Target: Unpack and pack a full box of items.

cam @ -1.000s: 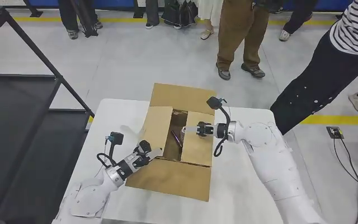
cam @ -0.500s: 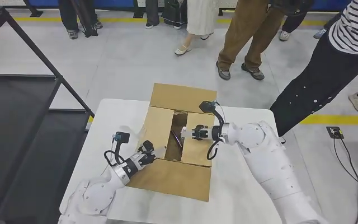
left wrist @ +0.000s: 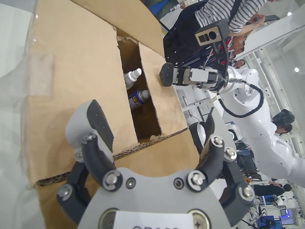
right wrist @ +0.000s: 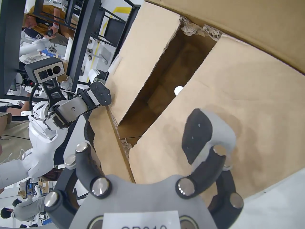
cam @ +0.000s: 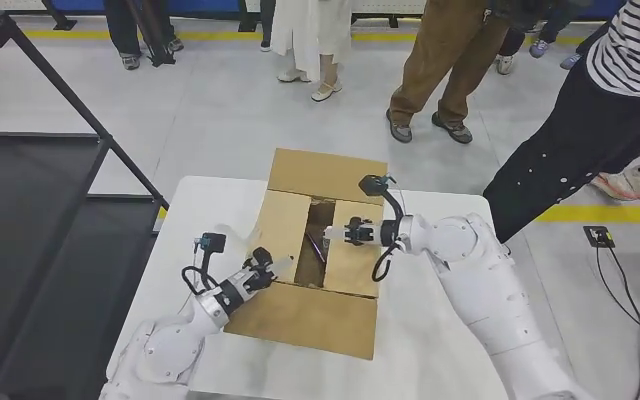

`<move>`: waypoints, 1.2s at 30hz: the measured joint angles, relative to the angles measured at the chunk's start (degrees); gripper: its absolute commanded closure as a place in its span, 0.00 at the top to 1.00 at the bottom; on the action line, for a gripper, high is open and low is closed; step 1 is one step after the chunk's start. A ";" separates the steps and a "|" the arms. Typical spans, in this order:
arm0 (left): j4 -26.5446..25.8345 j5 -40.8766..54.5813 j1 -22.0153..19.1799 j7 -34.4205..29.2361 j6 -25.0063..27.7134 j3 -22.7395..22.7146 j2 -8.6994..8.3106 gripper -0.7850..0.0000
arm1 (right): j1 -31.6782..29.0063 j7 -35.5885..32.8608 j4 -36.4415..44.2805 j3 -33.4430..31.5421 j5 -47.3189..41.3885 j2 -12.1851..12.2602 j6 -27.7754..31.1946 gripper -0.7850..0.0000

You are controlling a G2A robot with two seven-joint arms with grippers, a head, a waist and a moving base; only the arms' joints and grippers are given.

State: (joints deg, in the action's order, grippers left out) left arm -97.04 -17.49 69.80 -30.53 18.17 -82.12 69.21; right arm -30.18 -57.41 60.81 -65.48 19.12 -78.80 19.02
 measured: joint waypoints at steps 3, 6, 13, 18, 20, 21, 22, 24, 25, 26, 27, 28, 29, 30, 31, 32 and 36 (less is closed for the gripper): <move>-2.96 4.04 1.65 -0.70 0.76 -3.08 -0.40 1.00 | -0.19 1.47 1.61 -1.07 0.01 0.40 0.13 1.00; -5.32 6.77 3.82 -1.39 1.99 -7.58 -0.98 1.00 | -0.04 2.64 2.42 -2.04 0.29 0.76 -0.89 1.00; -4.87 9.63 12.25 -7.70 8.30 -19.98 -2.74 1.00 | 0.41 3.20 2.76 -2.39 2.78 1.06 -3.82 1.00; -1.11 12.39 15.78 -17.39 12.29 -24.20 -3.98 1.00 | -0.51 4.59 3.17 -2.96 1.86 1.12 -4.10 1.00; -0.14 14.71 15.97 -22.73 13.35 -24.11 -4.48 1.00 | -1.53 8.19 3.50 -4.26 0.90 1.30 -4.73 1.00; 0.01 16.15 15.96 -25.18 13.67 -23.88 -4.69 1.00 | -1.82 9.72 3.45 -4.84 0.22 1.36 -4.90 1.00; 0.08 17.54 15.91 -27.60 13.92 -23.65 -4.90 1.00 | -1.95 11.11 3.27 -5.37 -0.27 1.42 -5.05 1.00; 0.25 20.15 15.66 -32.52 14.32 -23.04 -5.35 1.00 | -1.90 14.48 2.64 -5.97 -0.02 1.46 -6.12 1.00; 0.42 21.24 15.54 -34.35 14.32 -22.66 -5.51 1.00 | -1.72 15.93 2.26 -5.97 0.33 1.42 -6.88 1.00; 0.71 22.71 15.31 -36.65 14.13 -22.10 -5.71 1.00 | -1.27 17.93 1.53 -5.90 0.78 1.33 -7.92 1.00; 0.92 23.69 15.11 -38.27 14.01 -21.65 -5.87 1.00 | -0.83 19.59 0.70 -5.82 1.20 1.24 -8.84 1.00; 1.10 24.55 14.89 -39.75 14.03 -21.22 -6.01 1.00 | -0.33 21.26 -0.23 -5.59 1.65 1.12 -9.75 1.00; 1.29 25.59 14.64 -41.26 14.00 -20.64 -6.19 1.00 | 0.46 23.31 -1.67 -5.16 2.13 0.91 -10.86 1.00; 1.29 26.32 14.52 -41.97 13.73 -20.16 -6.32 1.00 | 1.12 24.82 -2.95 -4.80 2.34 0.72 -11.65 1.00; 1.17 26.97 14.43 -42.44 13.33 -19.66 -6.46 1.00 | 1.86 26.18 -4.33 -4.39 2.48 0.51 -12.25 1.00; 0.82 27.63 14.36 -42.81 12.87 -19.07 -6.68 1.00 | 2.88 27.84 -6.25 -3.89 2.35 0.22 -12.56 1.00; -0.51 30.47 14.51 -43.66 11.95 -17.49 -7.49 1.00 | 5.72 34.50 -12.60 -3.19 1.18 -0.69 -12.40 1.00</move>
State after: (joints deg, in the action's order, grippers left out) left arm -97.55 12.98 84.30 -74.18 30.11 -99.61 61.72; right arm -24.46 -22.91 48.21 -68.67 20.31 -79.48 6.62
